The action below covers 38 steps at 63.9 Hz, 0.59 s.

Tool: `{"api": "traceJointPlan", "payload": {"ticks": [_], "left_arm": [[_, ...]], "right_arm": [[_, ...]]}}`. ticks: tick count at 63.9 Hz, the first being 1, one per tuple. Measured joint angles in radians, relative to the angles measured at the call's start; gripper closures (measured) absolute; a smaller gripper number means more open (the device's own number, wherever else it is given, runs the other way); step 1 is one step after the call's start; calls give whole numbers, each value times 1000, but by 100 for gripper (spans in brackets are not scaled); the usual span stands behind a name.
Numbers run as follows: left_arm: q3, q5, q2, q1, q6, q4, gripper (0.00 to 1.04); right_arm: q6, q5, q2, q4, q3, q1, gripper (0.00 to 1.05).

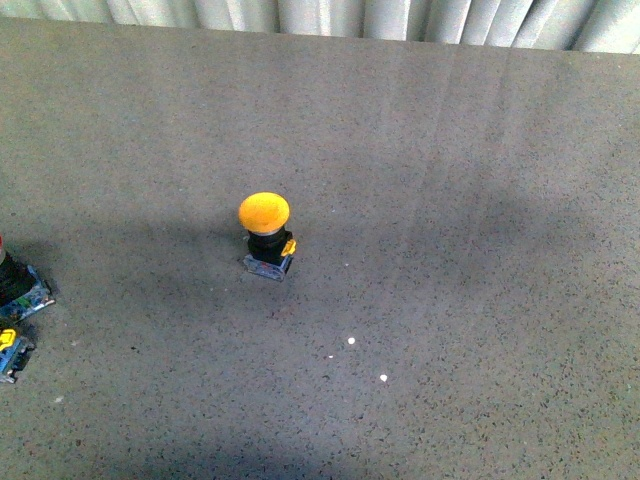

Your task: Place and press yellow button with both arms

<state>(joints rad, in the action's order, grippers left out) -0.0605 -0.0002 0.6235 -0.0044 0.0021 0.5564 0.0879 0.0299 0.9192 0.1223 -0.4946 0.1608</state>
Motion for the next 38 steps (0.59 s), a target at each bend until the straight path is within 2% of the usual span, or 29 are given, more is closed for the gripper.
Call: {"api": "traceJointPlan", "payload": {"ticks": [15, 21, 25, 38], "left_arm": [[48, 0, -86, 0, 0, -28, 103], [48, 0, -137, 0, 0, -77, 103], [48, 0, -194, 0, 0, -129, 103], [48, 0, -277, 0, 0, -209, 103]], "right_arm": [[-10, 50, 406, -69, -250, 216, 11], [-24, 76, 555, -75, -354, 286, 26], [-57, 82, 698, -84, -441, 343, 44], [-126, 82, 843, -75, -538, 385, 79]]}}
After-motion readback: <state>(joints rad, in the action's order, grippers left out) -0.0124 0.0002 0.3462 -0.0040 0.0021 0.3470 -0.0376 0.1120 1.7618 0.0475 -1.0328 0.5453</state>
